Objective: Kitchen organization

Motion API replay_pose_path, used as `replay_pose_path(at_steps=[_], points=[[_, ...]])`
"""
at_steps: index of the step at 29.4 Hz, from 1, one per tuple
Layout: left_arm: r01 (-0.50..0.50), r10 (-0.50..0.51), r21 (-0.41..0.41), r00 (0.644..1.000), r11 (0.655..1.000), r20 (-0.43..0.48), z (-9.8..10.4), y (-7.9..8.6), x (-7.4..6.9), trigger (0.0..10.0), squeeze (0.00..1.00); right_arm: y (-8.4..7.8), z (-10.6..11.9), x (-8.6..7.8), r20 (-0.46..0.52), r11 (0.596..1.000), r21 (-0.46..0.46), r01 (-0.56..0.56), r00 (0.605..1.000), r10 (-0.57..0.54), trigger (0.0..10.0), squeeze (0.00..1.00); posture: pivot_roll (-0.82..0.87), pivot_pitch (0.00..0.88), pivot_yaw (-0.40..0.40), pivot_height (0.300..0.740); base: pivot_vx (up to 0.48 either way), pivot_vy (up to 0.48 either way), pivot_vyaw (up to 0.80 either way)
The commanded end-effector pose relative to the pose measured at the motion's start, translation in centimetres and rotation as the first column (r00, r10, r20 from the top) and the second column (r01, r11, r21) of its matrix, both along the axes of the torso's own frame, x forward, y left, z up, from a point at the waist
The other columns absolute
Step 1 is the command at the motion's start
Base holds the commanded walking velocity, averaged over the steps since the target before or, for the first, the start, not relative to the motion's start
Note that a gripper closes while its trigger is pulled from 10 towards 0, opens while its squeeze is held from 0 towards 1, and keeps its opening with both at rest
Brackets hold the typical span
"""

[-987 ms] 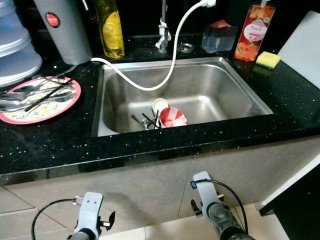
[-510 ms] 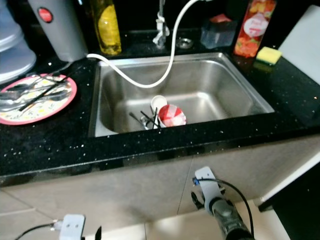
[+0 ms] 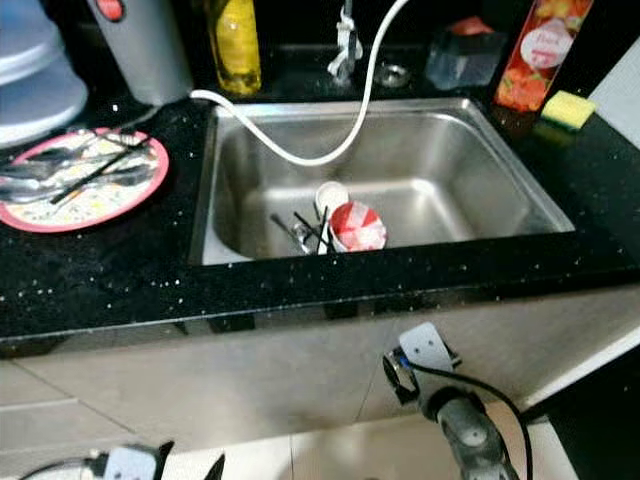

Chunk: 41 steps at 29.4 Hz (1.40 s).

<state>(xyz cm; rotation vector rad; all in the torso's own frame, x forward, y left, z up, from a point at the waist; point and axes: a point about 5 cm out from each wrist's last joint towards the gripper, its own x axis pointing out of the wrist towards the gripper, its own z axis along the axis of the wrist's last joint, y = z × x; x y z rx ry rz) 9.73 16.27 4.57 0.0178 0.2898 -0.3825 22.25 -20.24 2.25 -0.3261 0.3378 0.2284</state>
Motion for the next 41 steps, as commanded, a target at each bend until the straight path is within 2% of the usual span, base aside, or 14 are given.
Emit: replay_pose_path(at_steps=[1,8,10,13,15,16,17,20,22,26,30,31,37,41], points=[[0.124,-0.121,-0.036,0.99,0.992,0.078,3.2,-0.6,1.7,10.0,0.0,-2.4,-1.1,-0.9,-0.092,0.989,-0.009,0.147,0.985,-0.147,10.0,0.0,0.17,0.067,-0.069,0.74,0.0,0.0,0.0],[0.328,-0.297,-0.13,0.932,0.936,0.209,9.8,-1.6,3.6,10.0,0.0,-5.8,-2.4,-3.0,-0.241,0.874,-0.064,0.482,0.842,-0.483,10.0,0.0,0.14,0.065,-0.055,0.74,0.0,0.0,0.0],[0.433,-0.387,-0.176,0.889,0.884,0.247,12.2,-2.1,3.4,10.0,0.0,-7.9,-3.2,-4.6,-0.31,0.734,-0.103,0.672,0.679,-0.665,10.0,0.0,0.14,0.064,-0.047,0.74,0.0,0.0,0.0],[0.433,-0.387,-0.176,0.889,0.884,0.247,12.2,-2.1,3.4,10.0,0.0,-7.9,-3.2,-4.6,-0.31,0.734,-0.103,0.672,0.679,-0.665,10.0,0.0,0.14,0.064,-0.047,0.74,0.0,0.0,0.0],[0.536,-0.477,-0.207,0.835,0.818,0.275,14.0,-3.0,2.6,10.0,0.0,-10.9,-3.8,-6.4,-0.321,0.54,-0.159,0.826,0.474,-0.82,10.0,0.0,0.13,0.065,-0.04,0.74,0.0,0.0,0.0],[0.564,-0.5,-0.217,0.817,0.797,0.285,14.6,-3.3,2.3,10.0,0.0,-12.0,-3.7,-6.9,-0.303,0.471,-0.173,0.865,0.409,-0.861,10.0,0.0,0.12,0.077,-0.026,0.74,0.0,0.0,0.0],[0.565,-0.483,-0.224,0.811,0.794,0.332,15.7,-3.3,3.0,10.0,0.0,-13.8,-2.0,-6.1,-0.185,0.418,-0.166,0.893,0.388,-0.903,10.0,0.0,0.12,0.086,-0.018,0.74,0.0,0.0,0.0],[0.556,-0.457,-0.226,0.808,0.8,0.371,16.5,-3.2,3.7,10.0,0.0,-14.9,-0.3,-5.1,-0.087,0.395,-0.146,0.907,0.386,-0.918,10.0,0.0,0.12,0.09,-0.014,0.74,0.0,0.0,0.0],[0.533,-0.4,-0.223,0.8,0.816,0.448,18.4,-2.8,5.5,10.0,0.0,-16.2,3.4,-2.7,0.074,0.385,-0.089,0.919,0.391,-0.917,10.0,0.0,0.11,0.099,-0.005,0.74,0.0,0.0,0.0],[0.504,-0.352,-0.16,0.764,0.849,0.541,21.5,-1.9,8.1,10.0,0.0,-16.9,9.2,0.1,0.177,0.328,0.046,0.944,0.315,-0.932,10.0,0.0,0.11,0.102,-0.004,0.74,0.0,0.0,0.0],[0.458,-0.304,-0.135,0.754,0.879,0.582,23.0,-1.1,9.5,10.0,0.0,-16.9,11.5,1.3,0.239,0.327,0.102,0.94,0.295,-0.925,10.0,0.0,0.11,0.106,-0.001,0.74,0.0,0.0,0.0],[0.4,-0.243,-0.129,0.75,0.907,0.616,24.3,-0.2,10.7,10.0,0.0,-17.0,14.4,2.4,0.299,0.311,0.181,0.933,0.249,-0.921,10.0,0.0,0.1,0.104,0.005,0.74,0.0,0.0,0.0],[0.351,-0.203,-0.128,0.76,0.927,0.617,24.8,0.4,11.2,10.0,0.0,-17.2,16.8,3.1,0.315,0.279,0.278,0.919,0.187,-0.93,10.0,0.0,0.09,0.099,0.008,0.74,0.0,0.0,0.0],[0.316,-0.178,-0.133,0.78,0.939,0.6,24.8,0.6,11.6,10.0,0.0,-16.9,19.7,3.8,0.404,0.313,0.324,0.893,0.169,-0.899,10.0,0.0,0.09,0.095,0.009,0.74,0.0,0.0,0.0]])
